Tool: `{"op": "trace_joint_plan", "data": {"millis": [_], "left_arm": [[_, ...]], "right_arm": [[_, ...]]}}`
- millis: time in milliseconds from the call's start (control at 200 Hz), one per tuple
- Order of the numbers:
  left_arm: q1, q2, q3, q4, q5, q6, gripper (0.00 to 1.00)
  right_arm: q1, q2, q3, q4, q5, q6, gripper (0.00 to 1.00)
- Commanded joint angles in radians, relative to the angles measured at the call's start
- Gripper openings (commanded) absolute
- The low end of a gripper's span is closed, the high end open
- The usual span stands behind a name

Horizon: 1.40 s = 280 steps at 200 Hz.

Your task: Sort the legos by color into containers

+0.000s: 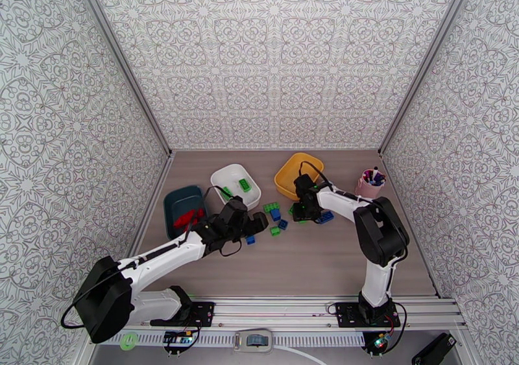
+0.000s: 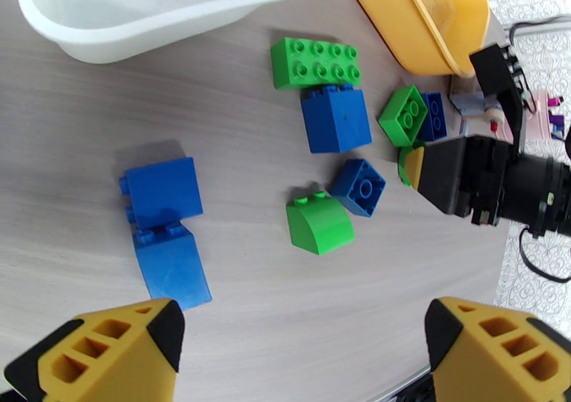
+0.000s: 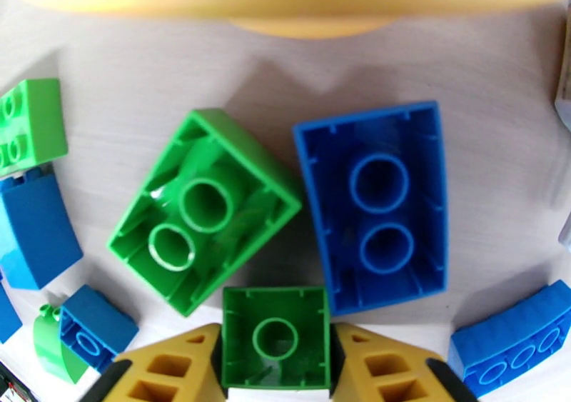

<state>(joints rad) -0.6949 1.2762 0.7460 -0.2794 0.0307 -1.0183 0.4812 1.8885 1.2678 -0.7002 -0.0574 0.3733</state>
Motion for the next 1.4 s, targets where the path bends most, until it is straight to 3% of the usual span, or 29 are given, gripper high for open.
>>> {"op": "trace_joint_plan", "data": {"millis": [0,285,585,865,1020,1191,1396], "left_arm": [[0.032,-0.005,0.022,-0.014,0.027,0.019,0.99],[0.179,-0.04,0.021,-0.018,0.131,0.062,0.99],[0.326,-0.215,-0.018,-0.126,0.152,0.092,0.99],[0.357,-0.345,-0.123,-0.15,0.161,0.062,0.99],[0.359,-0.388,-0.155,-0.159,0.159,0.05,0.99],[0.362,-0.403,-0.151,-0.175,0.155,0.059,0.99],[0.362,-0.395,-0.138,-0.187,0.147,0.071,1.0]], "right_arm": [[-0.008,-0.082,-0.02,-0.004,-0.061,0.029,0.39],[-0.006,-0.14,-0.016,0.136,-0.327,0.167,0.4],[0.025,0.002,0.179,0.328,-0.517,0.365,0.41],[0.086,0.203,0.478,0.311,-0.548,0.444,0.44],[0.106,0.266,0.583,0.268,-0.552,0.448,0.6],[0.111,0.236,0.587,0.218,-0.522,0.408,0.63],[0.111,0.111,0.484,0.088,-0.398,0.292,0.62]]}}
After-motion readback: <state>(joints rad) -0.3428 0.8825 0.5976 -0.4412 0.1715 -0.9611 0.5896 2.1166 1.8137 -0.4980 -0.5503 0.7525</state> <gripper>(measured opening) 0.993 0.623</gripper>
